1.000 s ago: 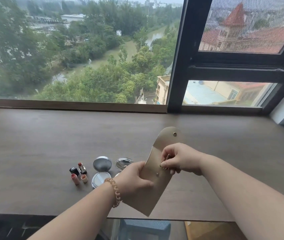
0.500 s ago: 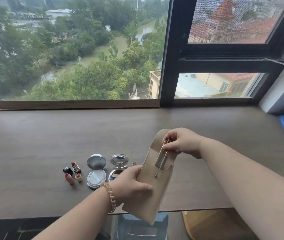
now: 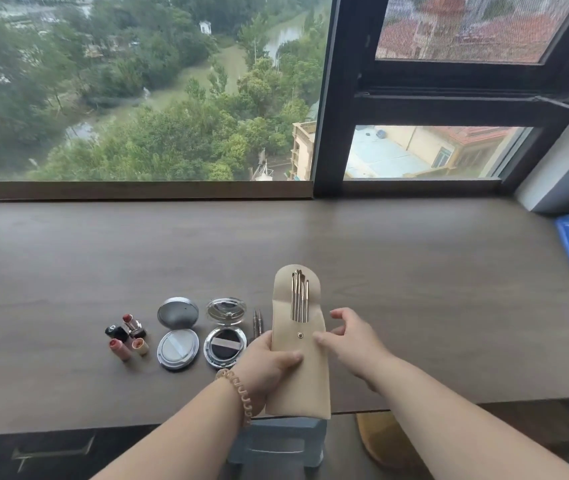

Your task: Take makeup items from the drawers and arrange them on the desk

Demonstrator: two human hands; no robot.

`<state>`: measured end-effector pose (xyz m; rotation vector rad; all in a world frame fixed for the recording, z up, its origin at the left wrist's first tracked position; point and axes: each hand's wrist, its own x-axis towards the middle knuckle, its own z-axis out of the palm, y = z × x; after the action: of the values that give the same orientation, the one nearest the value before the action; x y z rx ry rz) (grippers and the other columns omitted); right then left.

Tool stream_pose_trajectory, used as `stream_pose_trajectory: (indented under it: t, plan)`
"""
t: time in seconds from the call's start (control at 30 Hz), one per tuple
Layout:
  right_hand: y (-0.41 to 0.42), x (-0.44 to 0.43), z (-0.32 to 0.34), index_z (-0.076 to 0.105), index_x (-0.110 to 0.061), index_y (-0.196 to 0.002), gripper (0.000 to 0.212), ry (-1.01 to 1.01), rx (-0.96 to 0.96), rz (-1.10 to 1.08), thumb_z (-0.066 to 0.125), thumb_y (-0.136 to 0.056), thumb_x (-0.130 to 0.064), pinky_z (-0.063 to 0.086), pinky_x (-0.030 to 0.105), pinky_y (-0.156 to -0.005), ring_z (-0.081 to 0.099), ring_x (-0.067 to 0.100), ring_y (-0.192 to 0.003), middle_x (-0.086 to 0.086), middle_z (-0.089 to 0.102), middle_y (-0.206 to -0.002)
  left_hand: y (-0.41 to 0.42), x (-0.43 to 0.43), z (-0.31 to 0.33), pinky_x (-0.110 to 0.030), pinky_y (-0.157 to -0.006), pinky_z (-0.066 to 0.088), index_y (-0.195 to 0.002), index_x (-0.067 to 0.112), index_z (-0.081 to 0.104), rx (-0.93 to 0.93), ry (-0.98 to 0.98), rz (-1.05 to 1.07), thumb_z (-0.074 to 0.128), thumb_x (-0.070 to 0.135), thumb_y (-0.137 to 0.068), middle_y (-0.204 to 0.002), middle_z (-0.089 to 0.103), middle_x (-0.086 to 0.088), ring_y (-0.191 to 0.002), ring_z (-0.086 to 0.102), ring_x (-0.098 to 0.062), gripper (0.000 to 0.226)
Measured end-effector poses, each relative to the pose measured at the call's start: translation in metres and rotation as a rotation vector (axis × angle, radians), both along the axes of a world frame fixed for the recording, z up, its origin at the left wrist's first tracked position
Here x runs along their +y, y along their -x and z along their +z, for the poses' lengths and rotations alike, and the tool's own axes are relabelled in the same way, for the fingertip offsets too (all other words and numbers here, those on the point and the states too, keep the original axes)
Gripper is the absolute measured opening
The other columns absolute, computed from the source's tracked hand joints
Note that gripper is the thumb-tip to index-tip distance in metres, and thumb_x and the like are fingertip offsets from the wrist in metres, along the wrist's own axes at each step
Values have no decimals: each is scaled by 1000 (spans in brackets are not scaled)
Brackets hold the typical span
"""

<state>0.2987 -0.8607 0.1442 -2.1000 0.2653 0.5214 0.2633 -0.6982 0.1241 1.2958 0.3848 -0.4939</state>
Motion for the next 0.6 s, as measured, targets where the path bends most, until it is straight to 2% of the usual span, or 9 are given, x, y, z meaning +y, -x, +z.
stream_pose_trajectory:
  t: [0.07, 0.13, 0.2, 0.23, 0.33, 0.47, 0.6]
  plan:
    - [4, 7, -14, 46, -22, -125, 49, -22, -7, 26, 66, -80, -16, 43, 16, -63, 56, 10, -78, -4, 55, -85, -5, -8, -11, -44, -83, 56, -108, 2, 59, 18, -112, 8, 61, -6, -83, -95, 71, -13, -82, 68, -26, 26]
    - [4, 11, -24, 47, -19, -125, 49, -3, -41, 7, 61, -80, -6, 39, 8, -57, 54, 8, -75, -5, 55, -85, -12, -12, -25, -36, -87, 53, -107, 7, 60, -30, -475, -88, 71, 15, -77, -102, 70, -6, -92, 66, -22, 33]
    - [3, 13, -34, 47, -18, -129, 52, 46, -59, 4, 60, -80, -5, 44, 18, -74, 56, 16, -93, 2, 59, -108, -14, -15, -31, -29, -82, 50, -100, 16, 59, -31, -830, -145, 72, 38, -70, -100, 68, 1, -94, 65, -19, 39]
    - [2, 14, -39, 46, -19, -130, 53, 80, -66, 11, 60, -81, -6, 44, 24, -85, 55, 19, -103, 5, 57, -120, -14, -16, -32, -30, -82, 50, -97, 19, 57, -20, -907, -153, 71, 45, -68, -99, 67, 1, -94, 64, -19, 41]
    - [-3, 16, -50, 44, -20, -134, 54, 137, -78, 39, 59, -83, -8, 38, 31, -101, 48, 21, -121, 5, 48, -133, -18, -20, -39, -36, -84, 51, -96, 20, 53, -3, -1022, -154, 66, 55, -67, -102, 67, 0, -97, 64, -22, 47]
    - [-13, 25, -63, 43, -20, -135, 52, 207, -114, 115, 58, -85, -10, 36, 29, -96, 48, 23, -118, 7, 46, -127, -28, -14, -49, -35, -82, 50, -100, 19, 51, 4, -1162, -194, 63, 60, -69, -107, 66, -2, -101, 63, -24, 53]
    - [-12, 33, -75, 47, -19, -133, 50, 289, -134, 172, 58, -85, -12, 41, 33, -96, 52, 27, -113, 8, 44, -123, -30, -10, -54, -34, -81, 49, -103, 16, 52, 32, -1231, -254, 64, 62, -68, -110, 66, -4, -102, 63, -25, 59]
